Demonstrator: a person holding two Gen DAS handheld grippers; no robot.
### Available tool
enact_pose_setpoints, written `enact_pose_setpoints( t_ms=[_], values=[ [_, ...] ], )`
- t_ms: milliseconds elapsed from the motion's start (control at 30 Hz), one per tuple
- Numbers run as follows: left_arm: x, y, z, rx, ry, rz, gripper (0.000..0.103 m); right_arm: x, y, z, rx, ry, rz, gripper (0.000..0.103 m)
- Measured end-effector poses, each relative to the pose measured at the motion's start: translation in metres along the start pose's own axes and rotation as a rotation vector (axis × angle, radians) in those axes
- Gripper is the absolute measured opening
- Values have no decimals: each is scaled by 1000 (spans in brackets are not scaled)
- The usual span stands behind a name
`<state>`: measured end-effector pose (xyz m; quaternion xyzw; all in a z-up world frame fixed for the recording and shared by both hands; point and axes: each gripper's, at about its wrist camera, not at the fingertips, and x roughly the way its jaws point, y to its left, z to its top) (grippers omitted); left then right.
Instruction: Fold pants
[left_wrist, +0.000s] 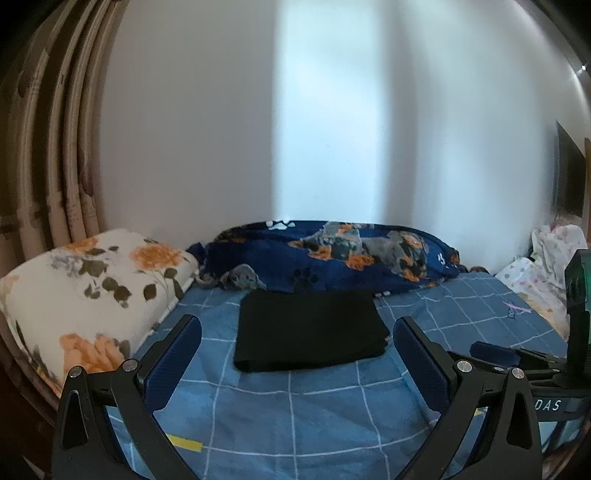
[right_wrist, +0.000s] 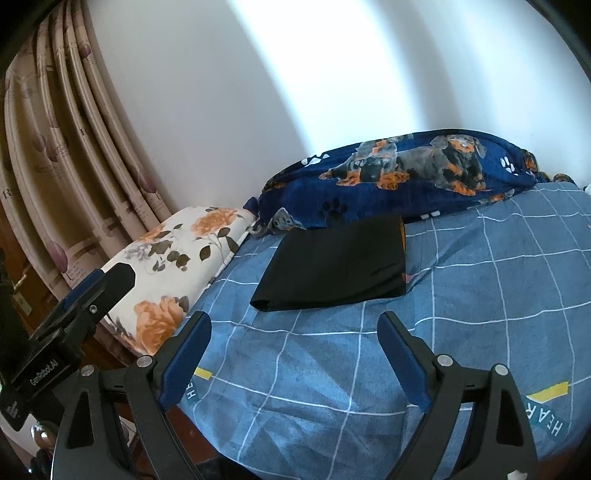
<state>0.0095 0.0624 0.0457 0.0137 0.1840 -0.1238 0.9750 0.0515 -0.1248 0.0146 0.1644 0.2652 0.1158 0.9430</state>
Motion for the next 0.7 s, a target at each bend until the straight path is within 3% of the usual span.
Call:
enact_pose_setpoints(
  t_ms=[367,700],
  values=[
    [8,0,-9,-14,32,22,103,3,0,-2,1,8,-1,90],
    [11,1,-11,-22,19,102,103,6,-1,-5,6,16,-1,92]
  ],
)
